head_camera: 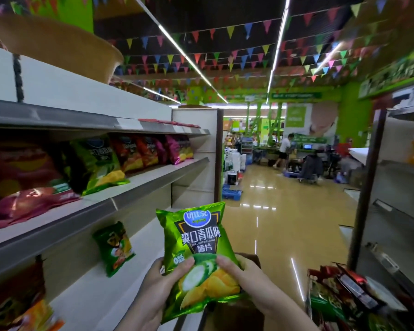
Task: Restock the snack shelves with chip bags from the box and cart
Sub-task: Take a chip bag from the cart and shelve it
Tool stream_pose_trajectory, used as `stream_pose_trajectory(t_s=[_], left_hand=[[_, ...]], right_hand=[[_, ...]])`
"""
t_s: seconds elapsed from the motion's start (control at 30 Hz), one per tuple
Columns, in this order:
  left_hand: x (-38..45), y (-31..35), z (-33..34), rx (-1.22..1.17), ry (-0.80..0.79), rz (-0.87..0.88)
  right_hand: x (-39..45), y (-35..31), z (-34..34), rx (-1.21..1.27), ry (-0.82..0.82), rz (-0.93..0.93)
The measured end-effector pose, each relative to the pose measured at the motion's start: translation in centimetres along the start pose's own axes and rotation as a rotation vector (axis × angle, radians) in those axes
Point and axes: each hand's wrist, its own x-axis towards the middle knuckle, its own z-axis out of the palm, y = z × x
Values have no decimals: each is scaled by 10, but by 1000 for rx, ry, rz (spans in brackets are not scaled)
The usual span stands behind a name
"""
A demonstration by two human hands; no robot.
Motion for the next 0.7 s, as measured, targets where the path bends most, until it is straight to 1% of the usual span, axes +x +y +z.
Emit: stream_pose_trajectory(t_s=[0.1,0.17,0.27,0.4,0.53,0.7], left_hand=[[42,8,-2,20,40,6],[70,16,-7,77,74,32],[111,30,-11,132,125,95],[162,48,-14,162,99,90],[222,67,-11,278,84,147],[308,93,-1,493,219,212]], right_hand=[[44,-2,-8,22,-13,-13],[75,-5,-10,40,-53,-18],[127,-9,-17,52,-59,-32],[204,-14,-29,44,-117,-51],[289,-18,-46,43,-193,-57],[388,-42,-68,-14,-276,-90]])
